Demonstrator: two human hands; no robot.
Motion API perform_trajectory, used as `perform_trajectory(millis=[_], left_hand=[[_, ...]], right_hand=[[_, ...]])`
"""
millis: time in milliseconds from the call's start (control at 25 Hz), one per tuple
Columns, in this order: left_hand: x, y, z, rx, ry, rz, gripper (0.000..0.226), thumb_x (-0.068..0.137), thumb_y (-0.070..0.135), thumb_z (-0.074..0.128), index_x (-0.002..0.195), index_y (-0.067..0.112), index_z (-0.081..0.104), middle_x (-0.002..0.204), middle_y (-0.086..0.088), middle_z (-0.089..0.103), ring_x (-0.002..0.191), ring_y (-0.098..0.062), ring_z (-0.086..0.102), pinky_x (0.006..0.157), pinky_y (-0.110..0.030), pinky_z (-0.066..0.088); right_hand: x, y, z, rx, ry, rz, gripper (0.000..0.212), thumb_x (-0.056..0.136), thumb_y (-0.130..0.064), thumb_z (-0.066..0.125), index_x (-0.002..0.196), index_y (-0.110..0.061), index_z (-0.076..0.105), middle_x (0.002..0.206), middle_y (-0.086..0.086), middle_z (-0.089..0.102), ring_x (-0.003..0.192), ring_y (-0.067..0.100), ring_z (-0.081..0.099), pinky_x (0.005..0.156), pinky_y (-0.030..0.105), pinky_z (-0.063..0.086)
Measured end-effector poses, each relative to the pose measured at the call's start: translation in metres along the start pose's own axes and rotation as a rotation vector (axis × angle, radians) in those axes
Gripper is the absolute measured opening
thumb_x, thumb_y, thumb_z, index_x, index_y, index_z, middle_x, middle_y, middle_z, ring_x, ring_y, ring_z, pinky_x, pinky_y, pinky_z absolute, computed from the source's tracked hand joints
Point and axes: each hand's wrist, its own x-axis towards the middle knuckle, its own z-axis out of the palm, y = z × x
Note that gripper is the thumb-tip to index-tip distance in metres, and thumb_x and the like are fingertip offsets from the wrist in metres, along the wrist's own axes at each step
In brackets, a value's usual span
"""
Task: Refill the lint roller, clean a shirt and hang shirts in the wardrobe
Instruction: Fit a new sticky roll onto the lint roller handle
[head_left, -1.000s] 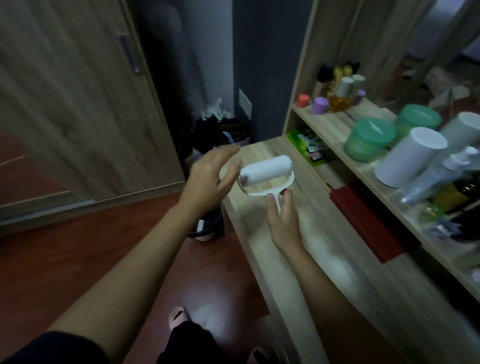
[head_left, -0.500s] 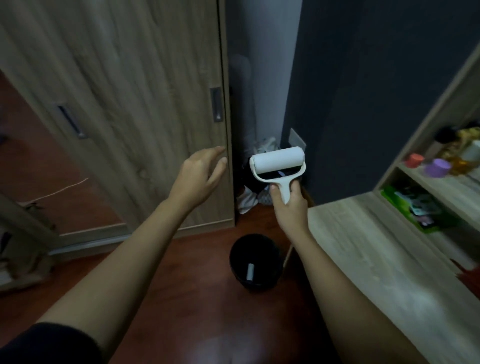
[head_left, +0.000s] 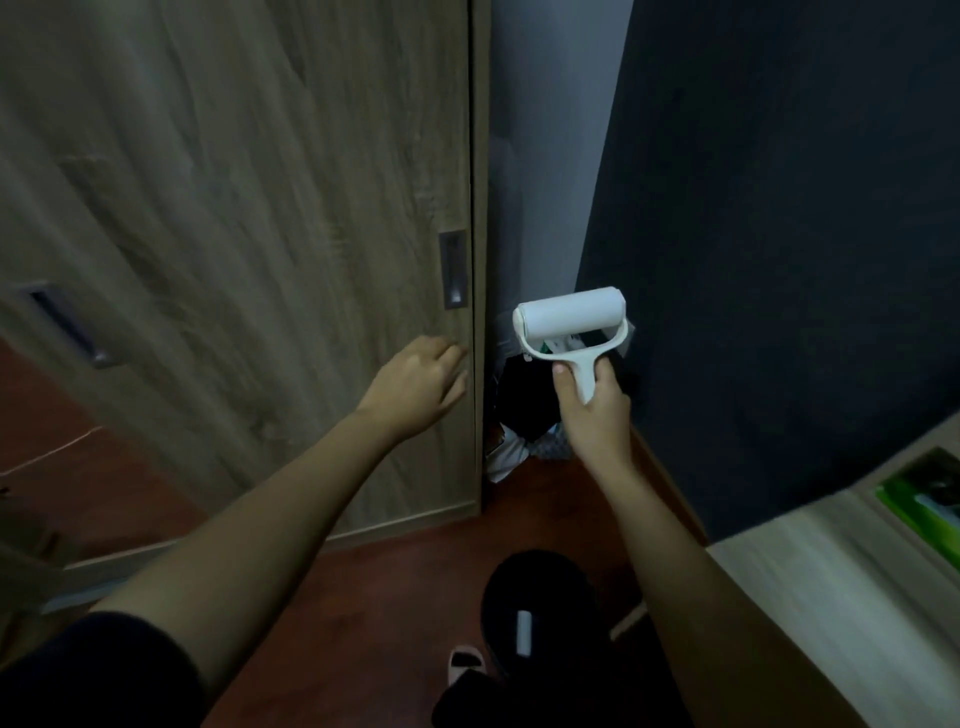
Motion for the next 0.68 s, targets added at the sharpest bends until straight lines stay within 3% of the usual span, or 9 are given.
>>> perform_trajectory(millis=[120,320,440,560,680], left_hand=[[0.066,-0.037,0.029,0.163,-0.130,0.114,0.042,0.084,0.031,0.037,0.090,0.004,0.068,0.085,-0.014,0.068,0.074,-0.028,0.064,0.066,-0.030,0.053],[0.154,-0.095,0.067,0.418,-0.261,0.311,0.019,0.067,0.028,0.074,0.078,0.012,0.074,0.075,-0.006,0.068,0.072,-0.022,0.066,0.070,-0.027,0.054],[0.177,-0.119,0.087,0.514,-0.357,0.396,0.018,0.078,0.025,0.061,0.083,0.014,0.075,0.082,-0.005,0.069,0.078,-0.022,0.064,0.078,-0.030,0.053],[0.195,-0.133,0.094,0.612,-0.402,0.499,0.022,0.075,0.025,0.055,0.064,0.018,0.074,0.069,-0.001,0.067,0.068,-0.019,0.060,0.068,-0.027,0.052],[0.192,-0.141,0.101,0.661,-0.369,0.599,0.020,0.075,0.024,0.057,0.071,0.015,0.074,0.075,0.000,0.068,0.072,-0.018,0.060,0.066,-0.027,0.048]], right_hand=[[0.060,0.005,0.021,0.011,0.020,0.035,0.023,0.090,-0.034,0.054,0.102,-0.015,0.054,0.078,-0.005,0.060,0.071,0.008,0.058,0.066,0.027,0.043],[0.142,0.005,0.046,-0.002,0.050,0.033,0.021,0.089,-0.033,0.056,0.098,-0.014,0.056,0.076,-0.006,0.061,0.070,0.008,0.059,0.063,0.025,0.044],[0.166,0.006,0.056,-0.023,0.045,0.018,0.022,0.089,-0.033,0.056,0.096,-0.012,0.054,0.075,-0.006,0.060,0.069,0.000,0.056,0.058,0.017,0.042],[0.180,0.005,0.070,-0.020,0.048,0.015,0.022,0.089,-0.032,0.056,0.095,-0.011,0.054,0.075,-0.007,0.059,0.067,-0.002,0.056,0.054,0.007,0.040],[0.183,0.003,0.082,-0.007,0.065,0.002,0.021,0.090,-0.031,0.056,0.093,-0.010,0.054,0.074,-0.006,0.060,0.063,-0.003,0.056,0.053,0.003,0.039]])
